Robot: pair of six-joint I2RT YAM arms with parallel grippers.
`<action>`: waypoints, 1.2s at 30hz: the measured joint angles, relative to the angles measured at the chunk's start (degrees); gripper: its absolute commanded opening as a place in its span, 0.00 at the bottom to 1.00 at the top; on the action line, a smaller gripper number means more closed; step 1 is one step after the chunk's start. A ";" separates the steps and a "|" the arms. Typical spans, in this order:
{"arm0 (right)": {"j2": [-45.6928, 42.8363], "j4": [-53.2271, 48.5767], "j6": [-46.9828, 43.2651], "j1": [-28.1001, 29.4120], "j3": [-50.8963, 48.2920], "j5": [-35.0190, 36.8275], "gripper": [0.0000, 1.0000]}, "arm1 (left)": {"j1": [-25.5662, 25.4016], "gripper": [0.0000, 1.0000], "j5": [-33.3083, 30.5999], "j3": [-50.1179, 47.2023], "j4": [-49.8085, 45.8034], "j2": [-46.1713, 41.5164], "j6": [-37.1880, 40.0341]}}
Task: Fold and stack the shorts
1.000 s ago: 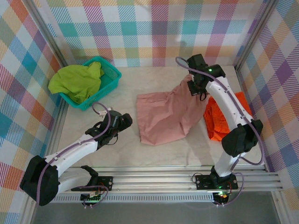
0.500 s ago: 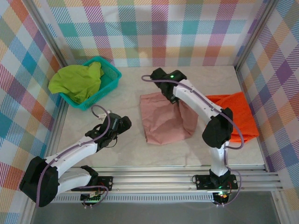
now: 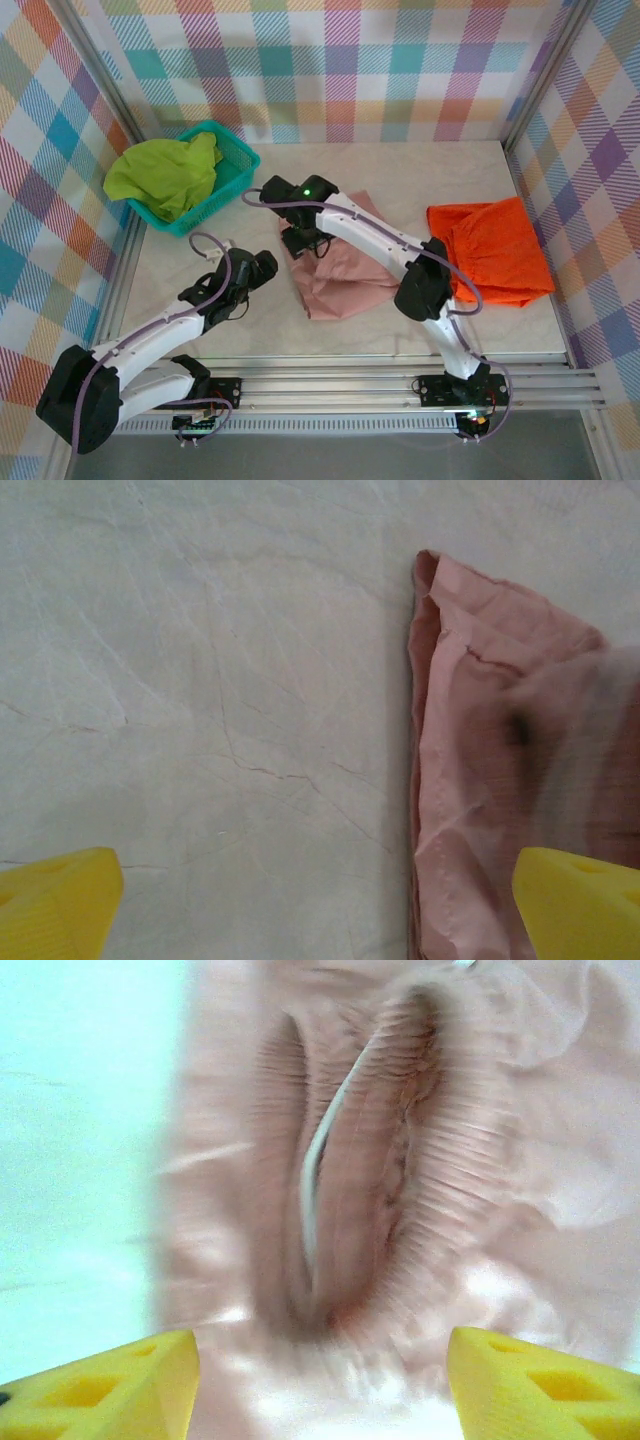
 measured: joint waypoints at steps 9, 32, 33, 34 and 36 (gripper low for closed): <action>-33.24 28.79 10.95 -18.14 -34.07 -34.32 0.91 | 0.24 1.00 1.20 0.15 1.09 -10.75 -0.44; -35.98 46.51 15.47 -37.13 -63.82 -42.05 0.95 | -2.86 0.82 22.64 25.92 5.22 35.85 -1.07; -35.98 47.10 15.41 -37.09 -64.24 -42.10 0.96 | -3.13 0.82 22.67 26.53 5.35 36.92 -1.09; -35.98 47.84 15.43 -37.09 -64.74 -42.32 0.96 | -3.37 0.82 22.71 27.19 5.40 37.81 -1.07; -35.74 49.37 15.52 -37.09 -66.10 -42.91 0.96 | -3.58 0.81 22.93 28.65 5.64 39.60 -1.05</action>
